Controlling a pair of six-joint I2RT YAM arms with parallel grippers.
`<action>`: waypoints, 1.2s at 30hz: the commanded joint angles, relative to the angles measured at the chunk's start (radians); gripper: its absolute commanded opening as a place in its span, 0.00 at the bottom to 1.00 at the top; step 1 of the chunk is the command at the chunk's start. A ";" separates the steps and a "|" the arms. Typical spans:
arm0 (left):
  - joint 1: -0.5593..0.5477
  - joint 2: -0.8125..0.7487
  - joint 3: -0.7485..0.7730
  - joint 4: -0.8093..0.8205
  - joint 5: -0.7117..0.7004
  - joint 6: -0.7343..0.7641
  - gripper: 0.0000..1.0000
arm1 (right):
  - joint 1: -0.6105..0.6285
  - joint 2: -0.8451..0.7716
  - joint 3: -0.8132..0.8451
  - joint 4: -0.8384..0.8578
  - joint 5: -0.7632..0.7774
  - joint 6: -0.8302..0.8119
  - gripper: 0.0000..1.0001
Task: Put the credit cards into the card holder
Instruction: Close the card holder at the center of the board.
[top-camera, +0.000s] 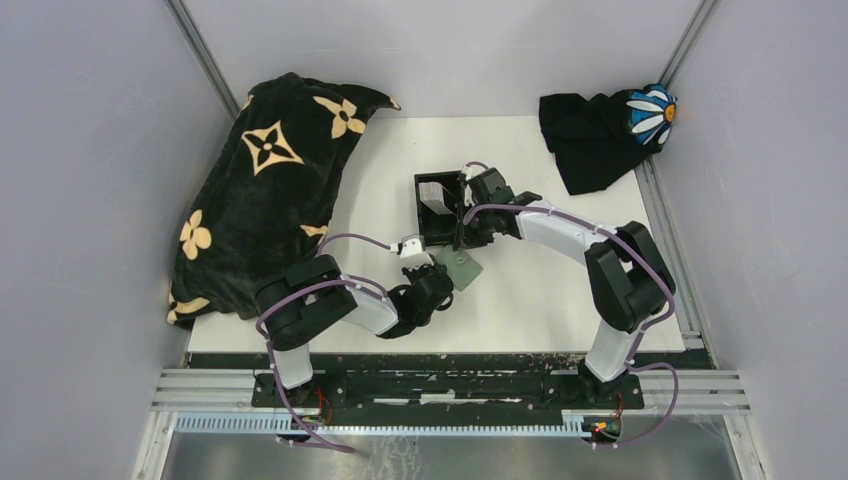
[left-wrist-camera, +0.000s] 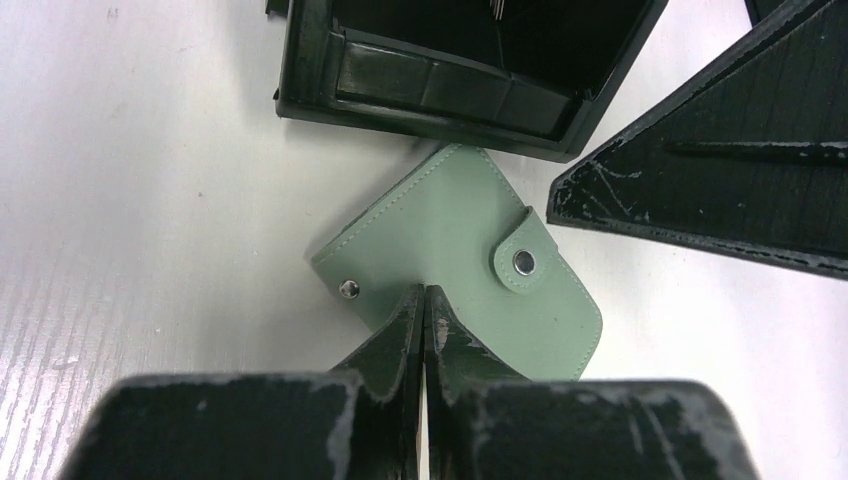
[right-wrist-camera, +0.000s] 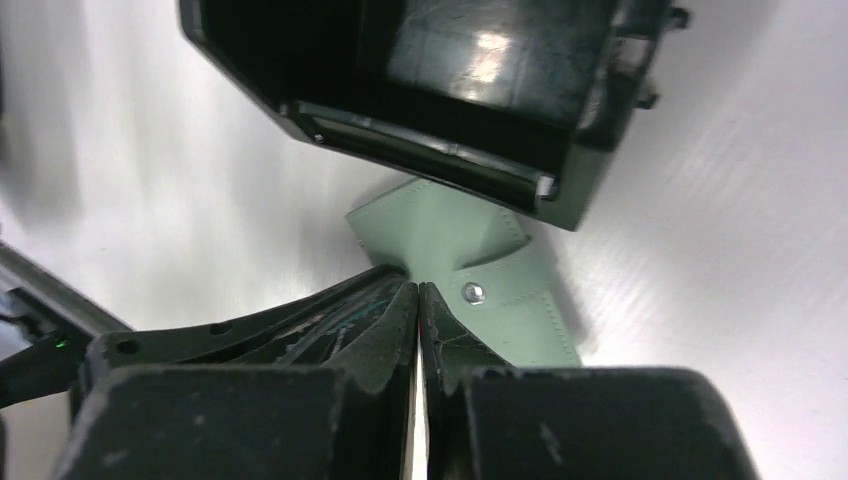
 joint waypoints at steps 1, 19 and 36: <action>-0.002 0.009 -0.025 -0.119 -0.005 0.008 0.03 | 0.005 -0.020 0.048 -0.055 0.103 -0.050 0.06; -0.002 0.023 -0.017 -0.119 -0.001 0.008 0.03 | 0.045 0.038 0.064 -0.120 0.155 -0.087 0.01; -0.002 0.035 -0.017 -0.119 0.002 0.002 0.03 | 0.055 0.013 0.074 -0.120 0.180 -0.088 0.07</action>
